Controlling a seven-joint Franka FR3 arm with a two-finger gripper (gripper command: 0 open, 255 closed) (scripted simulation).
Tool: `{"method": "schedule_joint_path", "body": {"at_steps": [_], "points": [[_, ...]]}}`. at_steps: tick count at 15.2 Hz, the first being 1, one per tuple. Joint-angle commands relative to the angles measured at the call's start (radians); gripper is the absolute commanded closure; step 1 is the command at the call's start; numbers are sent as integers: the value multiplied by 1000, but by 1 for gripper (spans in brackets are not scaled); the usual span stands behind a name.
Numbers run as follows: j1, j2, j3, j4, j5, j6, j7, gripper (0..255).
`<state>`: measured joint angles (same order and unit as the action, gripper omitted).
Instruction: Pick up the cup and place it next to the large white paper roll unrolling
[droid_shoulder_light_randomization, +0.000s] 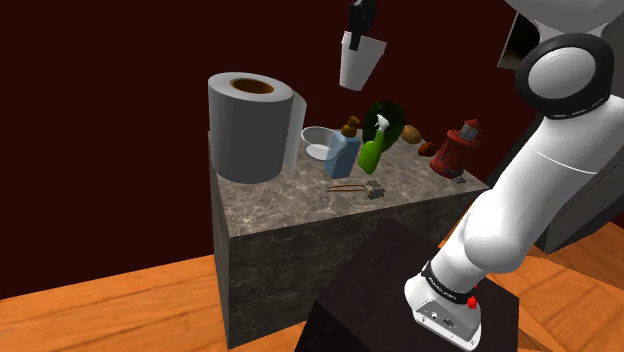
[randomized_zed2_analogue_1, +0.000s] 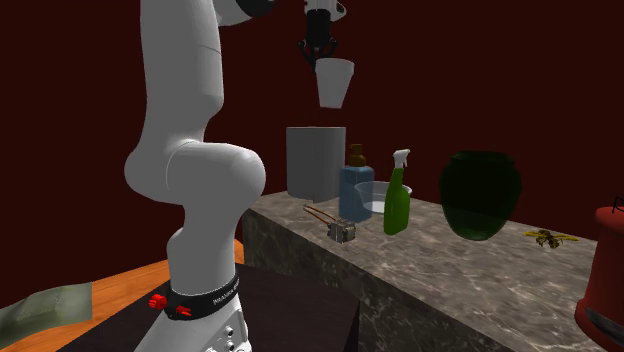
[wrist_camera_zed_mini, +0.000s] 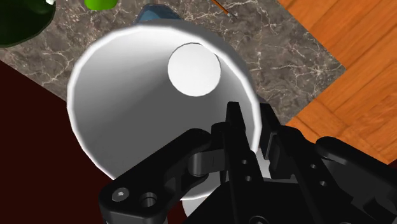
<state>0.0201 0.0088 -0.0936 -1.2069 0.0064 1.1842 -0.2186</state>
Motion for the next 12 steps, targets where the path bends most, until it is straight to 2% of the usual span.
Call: {"method": "schedule_joint_path", "body": {"at_steps": [1,12], "points": [[3,1,3,-23,1,26,7,255],[7,-98,8,-306,-8,210,13,255]]}}
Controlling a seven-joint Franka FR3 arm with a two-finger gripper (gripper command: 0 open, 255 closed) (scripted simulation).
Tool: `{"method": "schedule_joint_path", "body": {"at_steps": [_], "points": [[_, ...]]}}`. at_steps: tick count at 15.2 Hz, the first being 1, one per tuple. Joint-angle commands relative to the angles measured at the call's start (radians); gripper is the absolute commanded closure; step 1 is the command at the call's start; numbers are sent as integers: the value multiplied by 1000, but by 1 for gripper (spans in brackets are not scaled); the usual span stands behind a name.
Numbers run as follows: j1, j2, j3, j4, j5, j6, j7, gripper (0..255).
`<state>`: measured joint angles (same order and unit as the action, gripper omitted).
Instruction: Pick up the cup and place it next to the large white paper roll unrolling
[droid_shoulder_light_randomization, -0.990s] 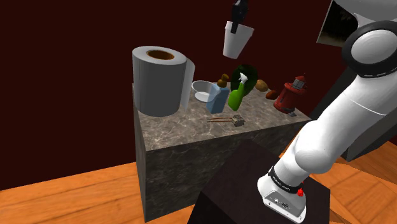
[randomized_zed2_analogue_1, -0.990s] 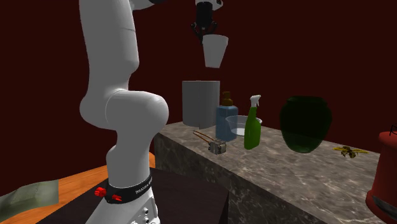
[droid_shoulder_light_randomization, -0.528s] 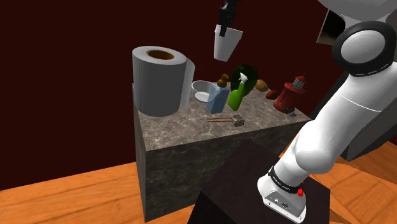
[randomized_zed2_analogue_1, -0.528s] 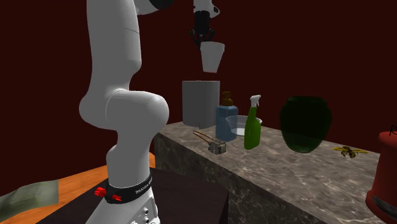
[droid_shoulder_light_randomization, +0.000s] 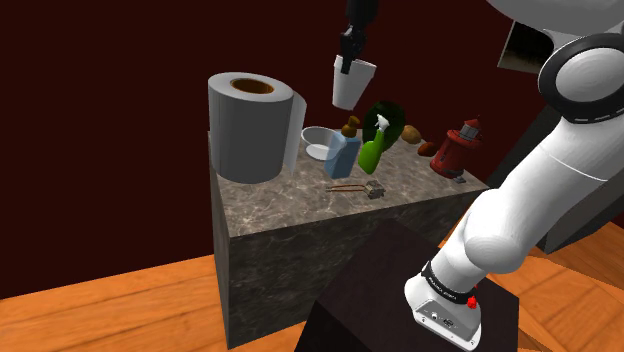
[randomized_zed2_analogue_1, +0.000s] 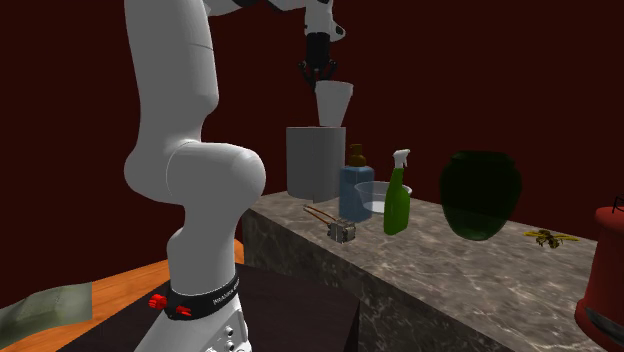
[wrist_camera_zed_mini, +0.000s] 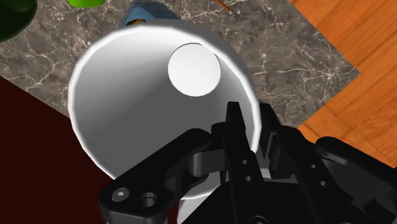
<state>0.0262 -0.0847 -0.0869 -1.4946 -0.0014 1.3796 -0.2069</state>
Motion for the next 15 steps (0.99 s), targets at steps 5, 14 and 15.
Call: {"method": "schedule_joint_path", "body": {"at_steps": [5,14,15], "points": [[1,-34,2,-122,-3,89,3,255],[1,-68,3,-283,-5,217,5,255],[1,-70,3,-299,-6,230,5,255]]}}
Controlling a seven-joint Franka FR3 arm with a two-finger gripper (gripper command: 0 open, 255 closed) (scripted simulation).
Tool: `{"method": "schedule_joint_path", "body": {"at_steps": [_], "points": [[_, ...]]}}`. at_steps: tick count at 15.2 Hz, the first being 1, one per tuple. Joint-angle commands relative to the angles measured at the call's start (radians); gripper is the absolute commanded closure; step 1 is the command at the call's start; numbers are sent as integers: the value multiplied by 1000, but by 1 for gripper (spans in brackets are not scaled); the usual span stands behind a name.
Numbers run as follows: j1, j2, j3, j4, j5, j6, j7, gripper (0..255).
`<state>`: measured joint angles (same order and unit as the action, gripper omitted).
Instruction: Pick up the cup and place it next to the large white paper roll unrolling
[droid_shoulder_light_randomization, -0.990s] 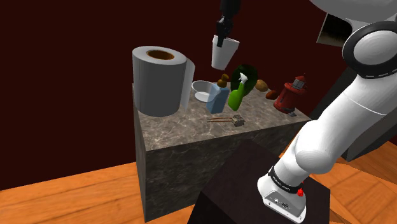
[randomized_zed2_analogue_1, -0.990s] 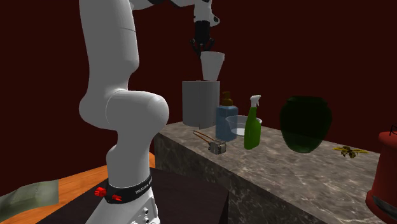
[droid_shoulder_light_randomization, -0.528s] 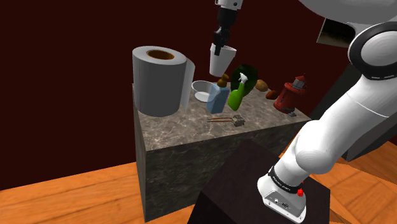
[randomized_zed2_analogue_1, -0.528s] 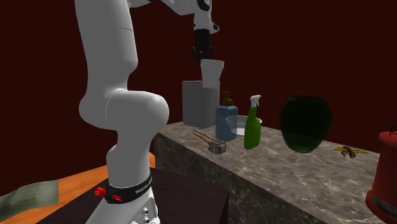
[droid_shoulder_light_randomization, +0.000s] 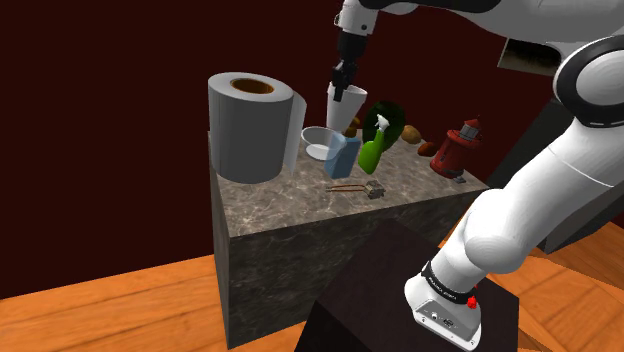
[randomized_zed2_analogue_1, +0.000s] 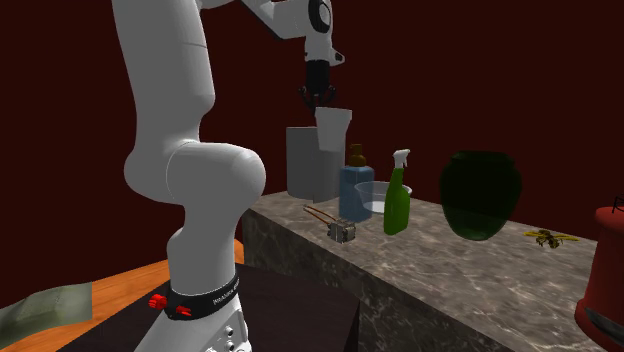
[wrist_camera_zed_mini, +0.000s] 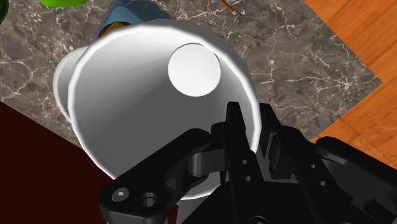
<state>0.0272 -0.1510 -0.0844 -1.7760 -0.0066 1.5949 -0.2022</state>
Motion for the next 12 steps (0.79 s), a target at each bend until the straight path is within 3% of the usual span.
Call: {"method": "schedule_joint_path", "body": {"at_steps": [1,12], "points": [[0,-6,0,-34,-1,29,0,255],[-1,-16,-1,-193,-2,178,0,255]]}}
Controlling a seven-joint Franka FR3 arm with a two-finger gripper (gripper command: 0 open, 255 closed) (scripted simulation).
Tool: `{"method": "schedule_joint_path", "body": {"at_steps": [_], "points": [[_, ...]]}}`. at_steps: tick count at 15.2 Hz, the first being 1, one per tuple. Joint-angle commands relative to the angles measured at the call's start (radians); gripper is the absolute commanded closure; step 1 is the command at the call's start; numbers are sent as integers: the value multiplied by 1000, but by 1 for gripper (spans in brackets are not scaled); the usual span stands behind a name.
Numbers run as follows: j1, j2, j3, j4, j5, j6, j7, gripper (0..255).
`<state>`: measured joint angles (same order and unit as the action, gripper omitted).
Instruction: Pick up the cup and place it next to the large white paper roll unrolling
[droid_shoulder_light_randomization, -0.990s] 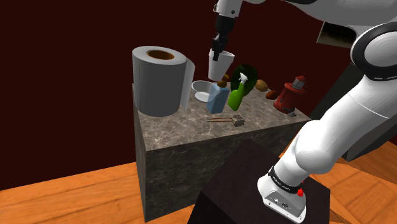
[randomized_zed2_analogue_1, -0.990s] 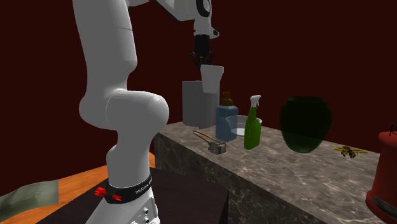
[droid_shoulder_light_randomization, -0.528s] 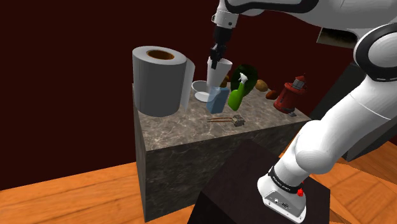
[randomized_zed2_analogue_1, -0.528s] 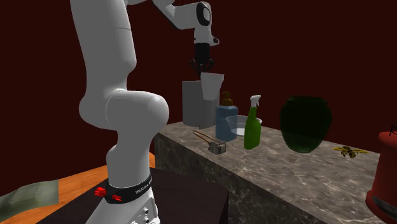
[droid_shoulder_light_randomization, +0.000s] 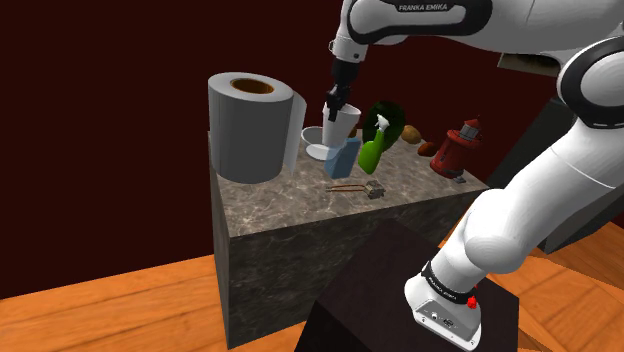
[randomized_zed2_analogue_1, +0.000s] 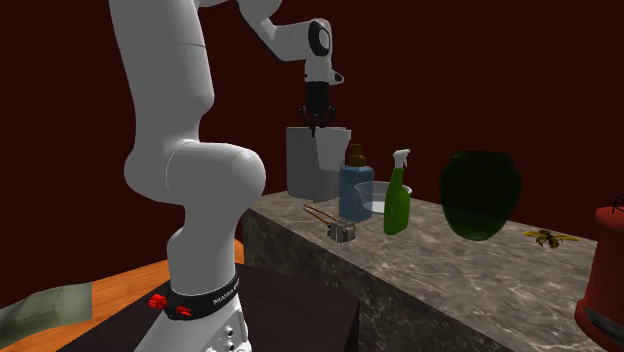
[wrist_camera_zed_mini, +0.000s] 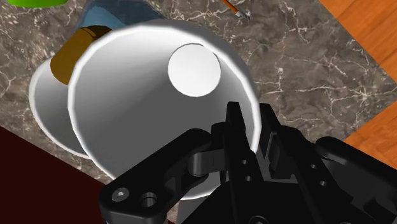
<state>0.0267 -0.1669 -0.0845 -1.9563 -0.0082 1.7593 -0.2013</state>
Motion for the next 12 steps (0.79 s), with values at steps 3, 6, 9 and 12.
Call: {"method": "schedule_joint_path", "body": {"at_steps": [3,6,9,12], "points": [[0,2,-1,-51,0,54,-1,255],[-1,6,-1,-87,0,94,-1,255],[-1,12,-2,-121,0,134,-2,255],[-1,20,-2,-154,1,174,-2,255]]}}
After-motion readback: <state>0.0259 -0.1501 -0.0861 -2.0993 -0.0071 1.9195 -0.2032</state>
